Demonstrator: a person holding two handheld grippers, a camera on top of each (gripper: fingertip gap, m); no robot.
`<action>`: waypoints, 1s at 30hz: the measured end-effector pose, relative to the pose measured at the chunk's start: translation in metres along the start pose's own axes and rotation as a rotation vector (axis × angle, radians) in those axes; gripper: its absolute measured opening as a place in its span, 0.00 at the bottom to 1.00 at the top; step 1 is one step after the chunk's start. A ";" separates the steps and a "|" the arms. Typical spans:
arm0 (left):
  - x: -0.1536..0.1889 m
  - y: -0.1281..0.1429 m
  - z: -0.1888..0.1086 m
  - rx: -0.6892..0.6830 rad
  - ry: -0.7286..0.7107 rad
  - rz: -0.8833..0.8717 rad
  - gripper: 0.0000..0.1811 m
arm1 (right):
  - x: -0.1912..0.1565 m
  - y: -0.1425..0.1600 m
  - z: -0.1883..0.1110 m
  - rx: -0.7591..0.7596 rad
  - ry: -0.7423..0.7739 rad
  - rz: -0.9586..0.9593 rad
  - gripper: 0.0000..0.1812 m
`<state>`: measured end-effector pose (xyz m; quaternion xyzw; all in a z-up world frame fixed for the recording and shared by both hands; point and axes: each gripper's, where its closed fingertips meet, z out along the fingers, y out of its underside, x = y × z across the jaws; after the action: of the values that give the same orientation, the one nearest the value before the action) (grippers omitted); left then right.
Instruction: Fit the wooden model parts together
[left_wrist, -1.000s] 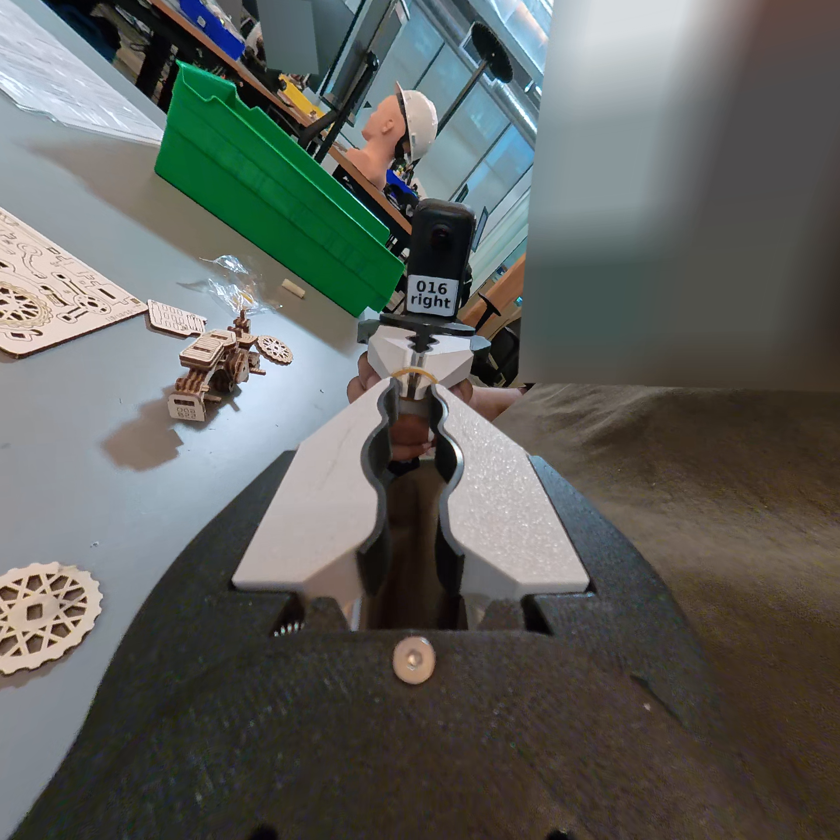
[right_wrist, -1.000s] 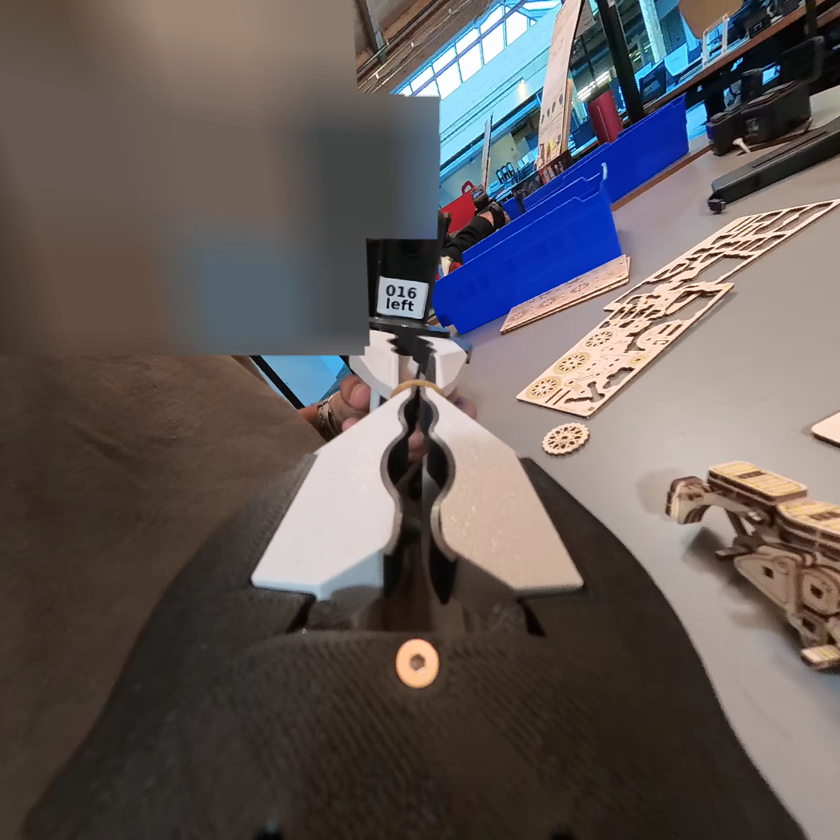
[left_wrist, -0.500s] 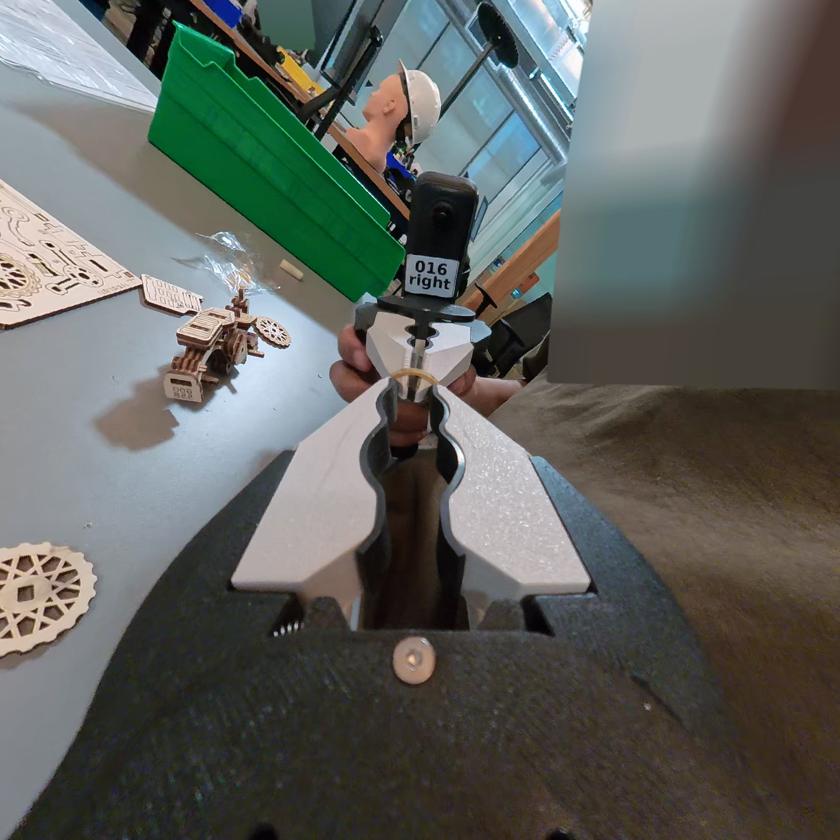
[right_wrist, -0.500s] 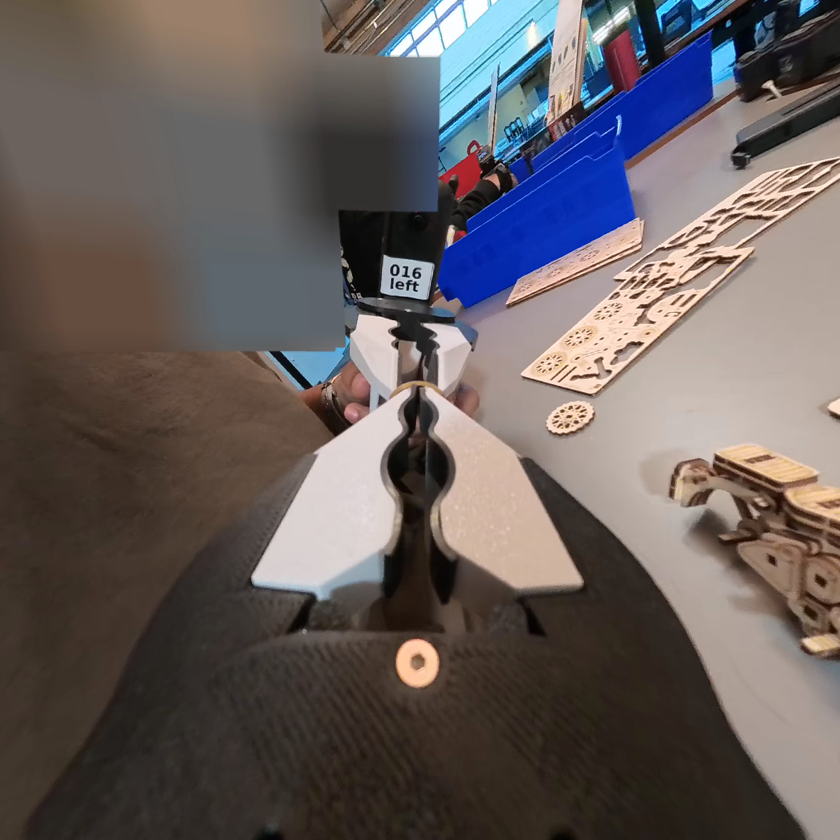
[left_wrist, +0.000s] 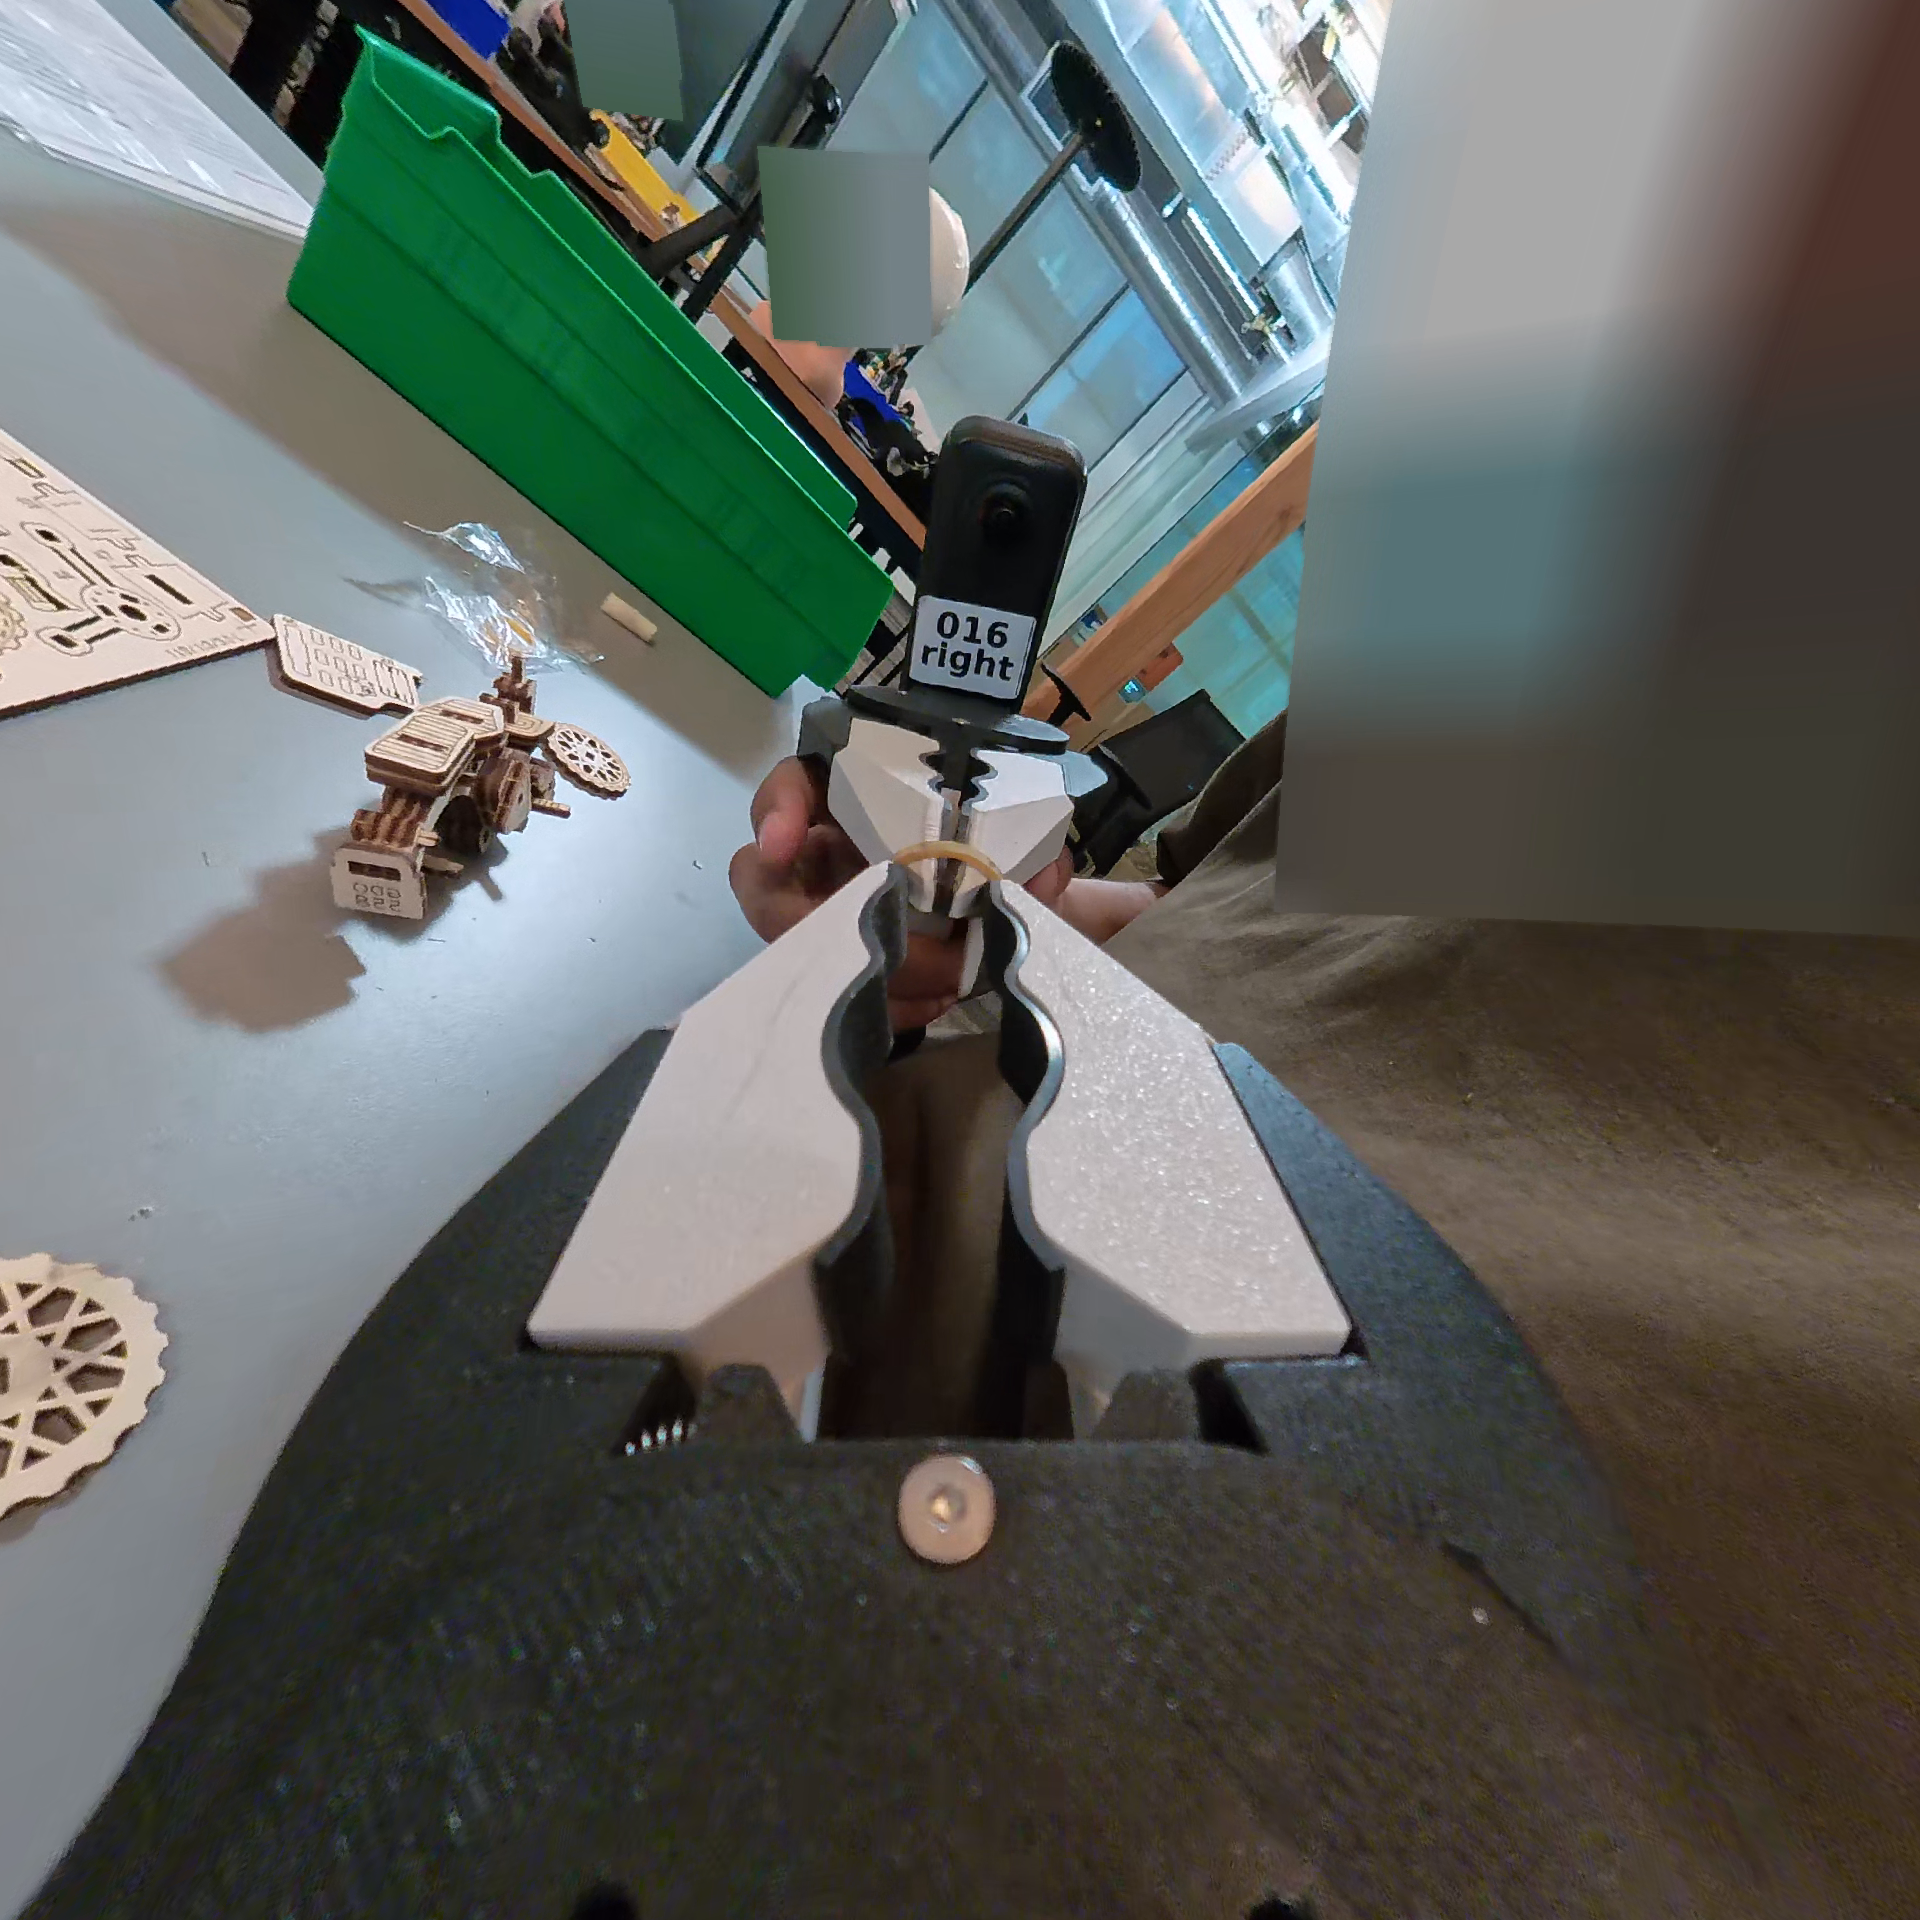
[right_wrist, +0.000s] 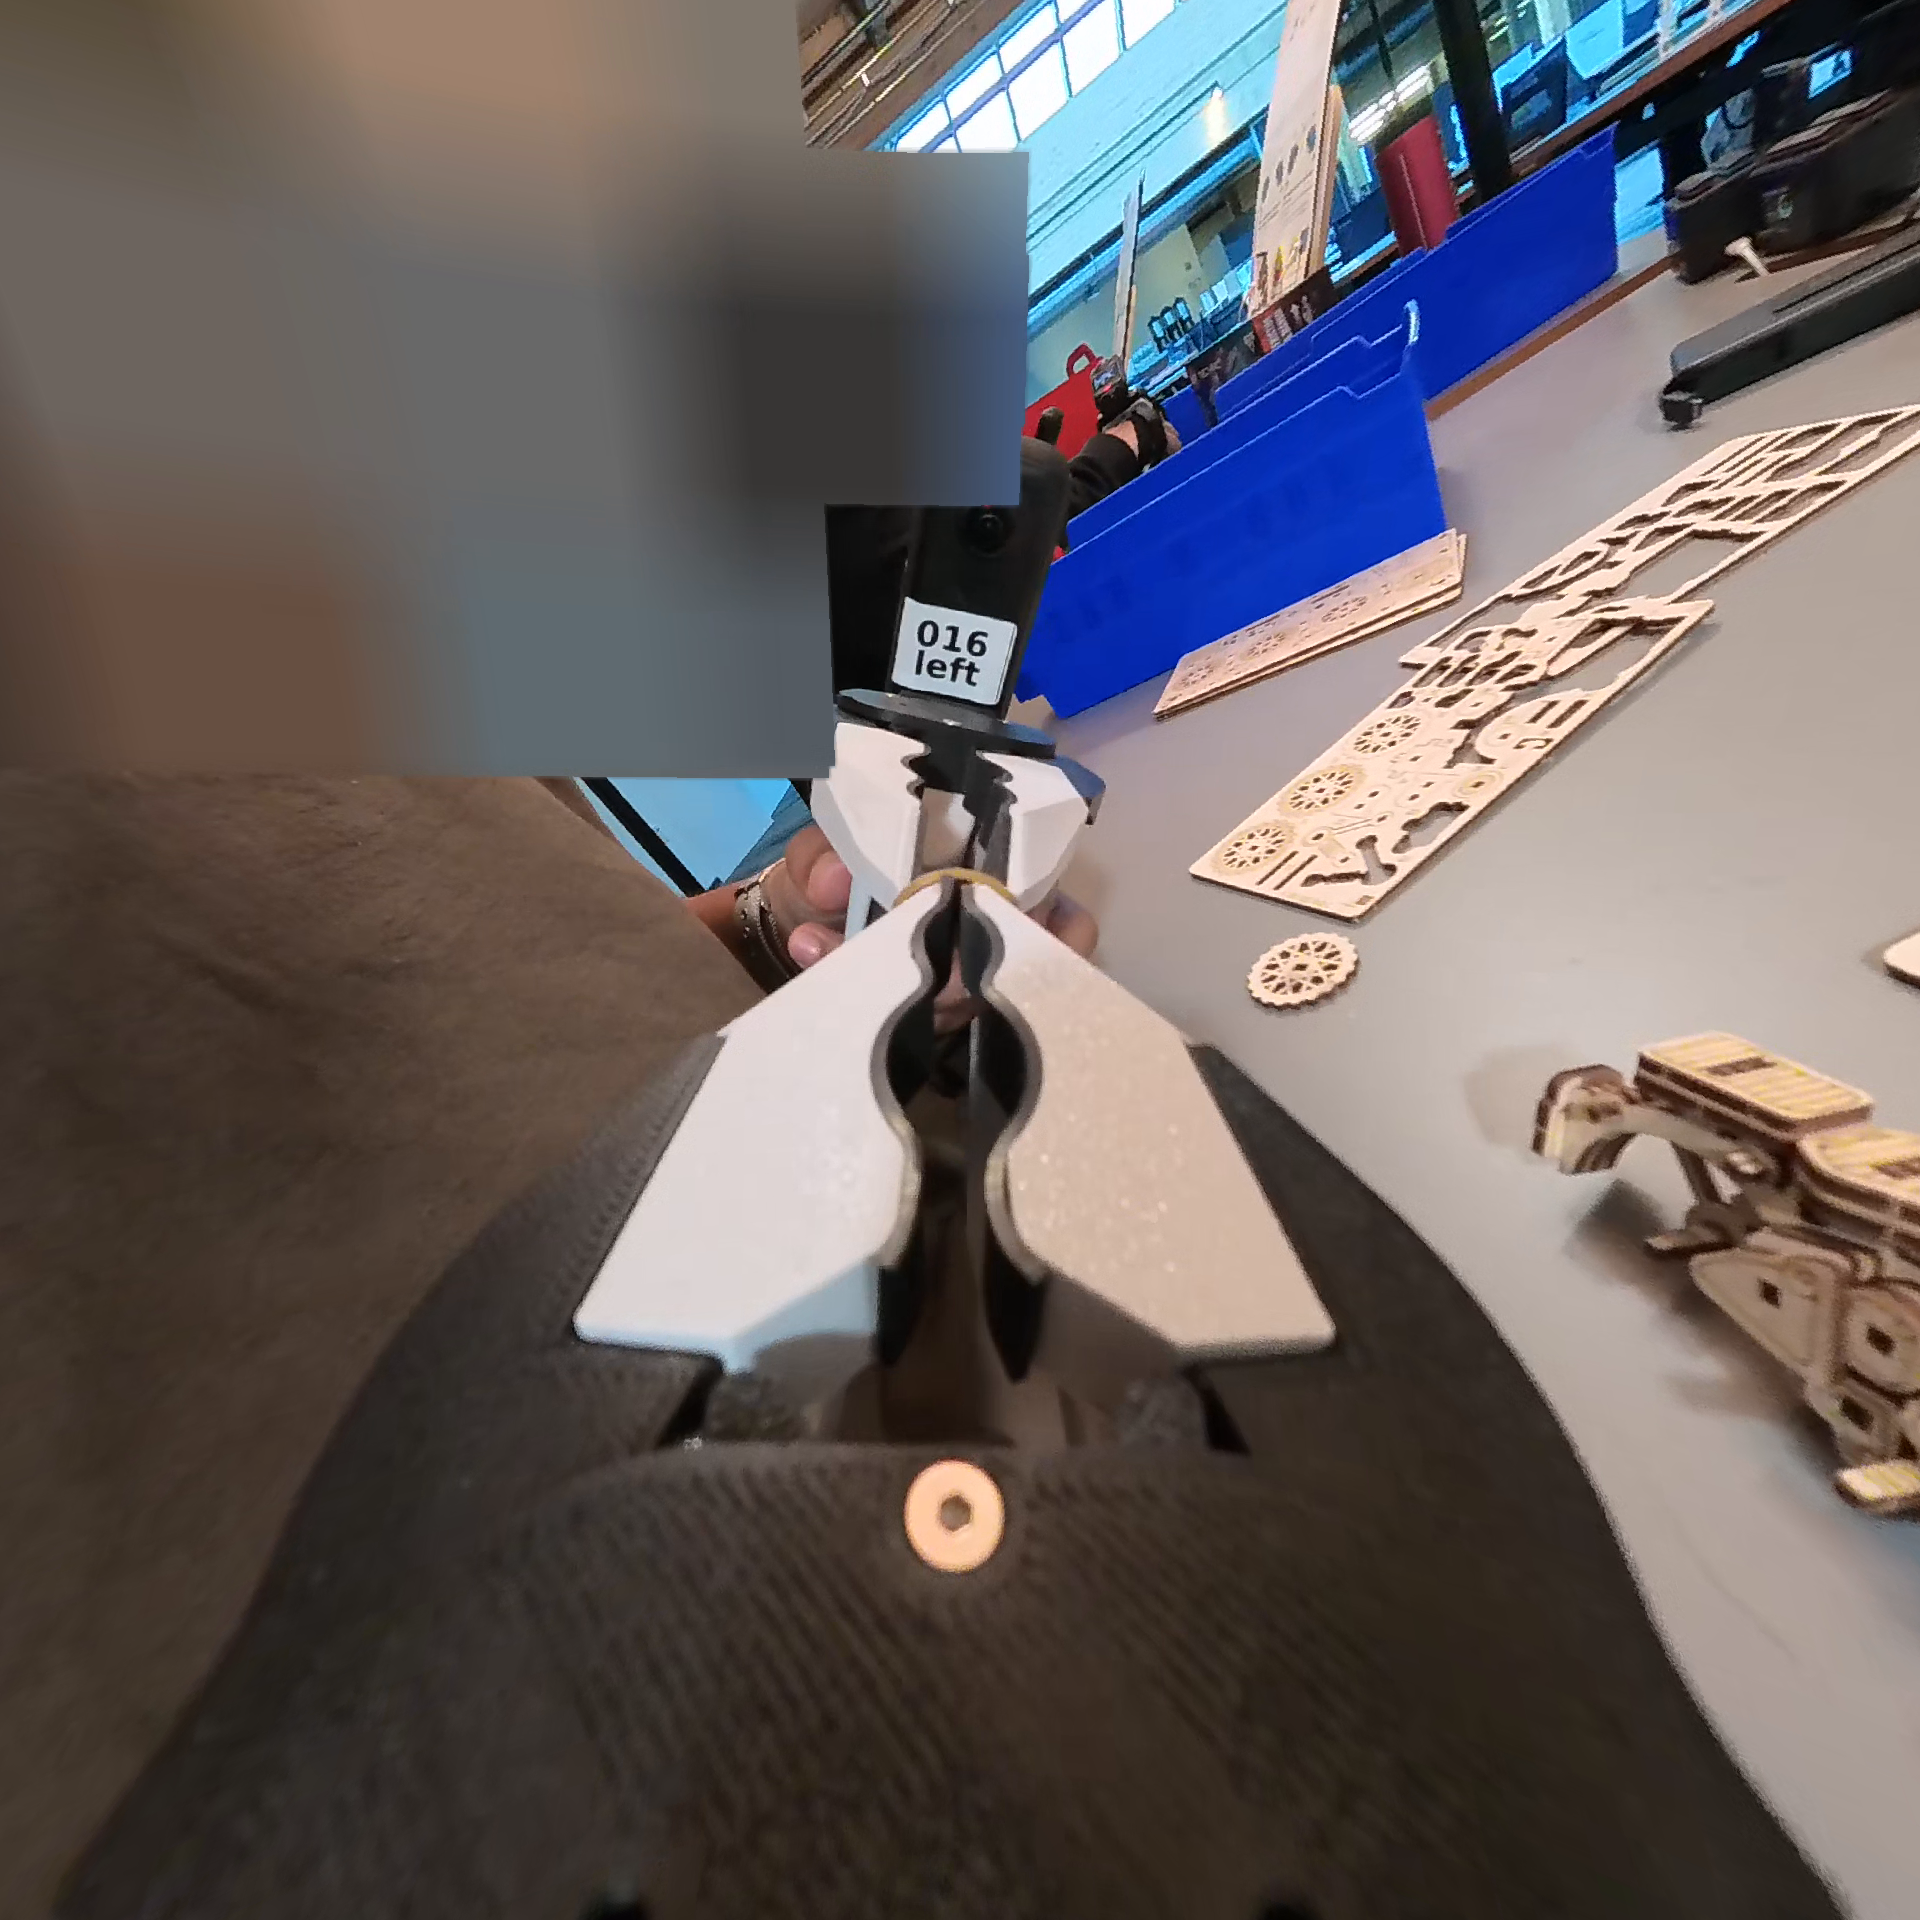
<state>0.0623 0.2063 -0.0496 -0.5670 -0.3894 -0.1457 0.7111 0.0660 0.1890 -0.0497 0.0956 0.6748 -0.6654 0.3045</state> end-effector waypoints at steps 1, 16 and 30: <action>0.000 0.000 0.000 0.000 0.002 -0.002 0.08 | 0.000 0.000 0.000 -0.001 0.000 0.003 0.00; -0.013 -0.006 -0.005 0.032 -0.042 -0.041 0.08 | 0.015 -0.001 0.005 -0.009 0.093 0.092 0.00; -0.007 -0.007 -0.002 0.044 -0.017 -0.055 0.11 | 0.010 -0.007 0.001 -0.001 0.073 -0.060 0.04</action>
<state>0.0537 0.2000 -0.0498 -0.5412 -0.4141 -0.1519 0.7160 0.0549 0.1846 -0.0489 0.0996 0.6885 -0.6698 0.2596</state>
